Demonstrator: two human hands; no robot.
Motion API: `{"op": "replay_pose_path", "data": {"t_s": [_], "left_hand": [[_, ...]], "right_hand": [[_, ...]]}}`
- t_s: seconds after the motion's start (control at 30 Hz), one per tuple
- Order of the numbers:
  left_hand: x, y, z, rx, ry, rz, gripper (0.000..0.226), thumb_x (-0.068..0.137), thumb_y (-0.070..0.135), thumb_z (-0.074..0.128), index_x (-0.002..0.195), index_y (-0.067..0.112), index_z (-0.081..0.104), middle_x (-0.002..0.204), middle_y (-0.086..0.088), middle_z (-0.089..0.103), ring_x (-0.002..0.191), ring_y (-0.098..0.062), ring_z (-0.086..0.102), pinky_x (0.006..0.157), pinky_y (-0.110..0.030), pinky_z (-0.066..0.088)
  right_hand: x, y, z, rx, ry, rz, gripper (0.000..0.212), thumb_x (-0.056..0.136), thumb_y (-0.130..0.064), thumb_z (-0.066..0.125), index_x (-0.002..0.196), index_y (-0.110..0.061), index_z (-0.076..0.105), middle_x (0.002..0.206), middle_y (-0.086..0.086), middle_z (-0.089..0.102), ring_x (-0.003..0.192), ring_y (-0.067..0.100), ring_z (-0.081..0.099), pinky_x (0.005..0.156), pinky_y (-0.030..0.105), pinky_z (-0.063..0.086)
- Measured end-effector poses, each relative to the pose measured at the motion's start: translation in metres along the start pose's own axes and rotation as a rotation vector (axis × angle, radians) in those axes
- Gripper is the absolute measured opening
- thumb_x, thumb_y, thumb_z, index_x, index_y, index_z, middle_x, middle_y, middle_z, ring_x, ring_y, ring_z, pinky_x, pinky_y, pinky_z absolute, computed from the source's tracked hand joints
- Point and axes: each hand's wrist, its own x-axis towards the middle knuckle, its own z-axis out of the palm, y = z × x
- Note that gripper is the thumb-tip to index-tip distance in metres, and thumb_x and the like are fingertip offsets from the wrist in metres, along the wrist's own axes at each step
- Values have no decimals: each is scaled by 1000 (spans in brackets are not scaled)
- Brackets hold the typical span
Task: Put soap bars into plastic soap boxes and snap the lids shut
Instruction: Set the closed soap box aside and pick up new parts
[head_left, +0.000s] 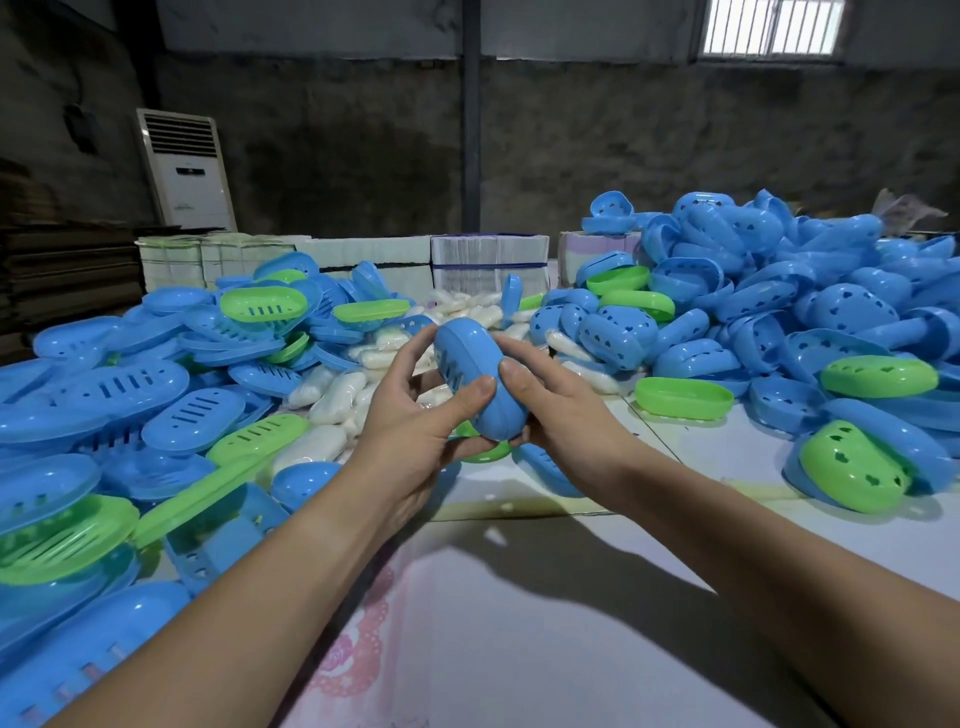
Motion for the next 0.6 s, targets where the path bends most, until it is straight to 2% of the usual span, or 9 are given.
{"op": "replay_pose_path", "data": {"t_s": [0.1, 0.17, 0.23, 0.33, 0.4, 0.5, 0.53, 0.6], "left_hand": [[3, 4, -2, 4, -52, 3, 96, 61, 8, 83, 147, 35, 48, 133, -6, 56, 101, -21, 76, 68, -40, 64], [2, 4, -3, 41, -87, 18, 103, 65, -6, 81, 151, 35, 43, 133, -2, 54, 97, -21, 76, 73, -43, 65], [1, 1, -3, 123, -79, 49, 104, 71, -18, 78, 152, 37, 41, 133, 2, 54, 93, -26, 77, 76, -44, 64], [-1, -2, -4, 225, -82, 107, 101, 75, -16, 78, 145, 45, 40, 130, 12, 53, 87, -25, 78, 73, -39, 65], [0, -1, -6, 267, -83, 136, 103, 75, -12, 81, 149, 45, 37, 131, 16, 53, 90, -24, 78, 70, -32, 63], [2, 0, -7, 316, -83, 185, 105, 73, -6, 85, 146, 51, 36, 132, 22, 54, 99, -20, 76, 71, -27, 61], [2, 1, -7, 331, -86, 200, 104, 73, -5, 86, 144, 53, 36, 131, 23, 54, 102, -18, 75, 72, -26, 60], [3, 0, -8, 341, -99, 205, 102, 75, -3, 85, 145, 53, 36, 132, 24, 56, 107, -15, 73, 76, -26, 60]], "right_hand": [[3, 1, -3, 85, 9, 14, 39, 100, -35, 51, 138, -28, 53, 127, 6, 67, 111, 26, 67, 88, 42, 56], [4, 1, -4, 110, 13, 3, 32, 105, -32, 44, 134, -30, 56, 126, 2, 68, 107, 22, 68, 79, 34, 57], [3, 2, -5, 101, 2, 1, 35, 107, -32, 38, 137, -28, 54, 125, 0, 68, 102, 19, 69, 70, 27, 55], [1, 4, -3, 62, -28, -9, 38, 108, -31, 33, 143, -27, 49, 117, -7, 71, 98, 15, 70, 68, 24, 55], [2, 4, -3, 85, -45, -16, 39, 109, -30, 32, 144, -26, 47, 114, -9, 72, 97, 13, 71, 68, 23, 55], [4, 1, -6, 158, -73, 2, 42, 107, -31, 37, 148, -25, 41, 131, 2, 64, 111, 24, 65, 85, 36, 53], [5, 0, -9, 170, -95, 18, 43, 105, -32, 42, 148, -27, 41, 133, 6, 63, 113, 29, 62, 89, 40, 49], [6, -2, -15, 189, -122, 48, 46, 98, -33, 52, 143, -31, 46, 126, 6, 66, 108, 31, 58, 87, 44, 44]]}}
